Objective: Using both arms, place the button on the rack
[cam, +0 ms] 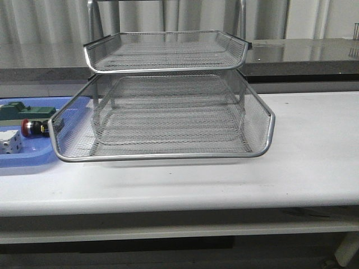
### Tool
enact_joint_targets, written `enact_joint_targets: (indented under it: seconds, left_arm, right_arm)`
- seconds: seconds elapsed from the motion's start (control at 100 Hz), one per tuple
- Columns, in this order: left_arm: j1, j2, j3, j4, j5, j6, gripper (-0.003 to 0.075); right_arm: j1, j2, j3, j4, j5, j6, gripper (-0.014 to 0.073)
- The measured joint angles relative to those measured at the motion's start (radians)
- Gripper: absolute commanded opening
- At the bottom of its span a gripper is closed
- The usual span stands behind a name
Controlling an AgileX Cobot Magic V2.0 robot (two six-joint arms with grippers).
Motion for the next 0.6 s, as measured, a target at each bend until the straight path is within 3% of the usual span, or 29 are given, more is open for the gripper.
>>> enact_joint_targets:
  seconds: [0.27, 0.43, 0.6]
  left_arm:
    - [0.005, 0.0, 0.0, -0.061, -0.082, 0.0, -0.0021]
    - [0.006, 0.015, -0.033, -0.133, -0.025, 0.0, -0.0021]
    - [0.006, 0.174, -0.164, -0.146, 0.023, 0.0, -0.0021]
  right_arm:
    - [0.0, 0.0, 0.0, 0.0, 0.0, 0.0, -0.0071]
    - [0.0, 0.0, 0.0, 0.0, 0.0, 0.0, -0.0071]
    - [0.0, 0.0, 0.0, 0.0, 0.0, 0.0, -0.0071]
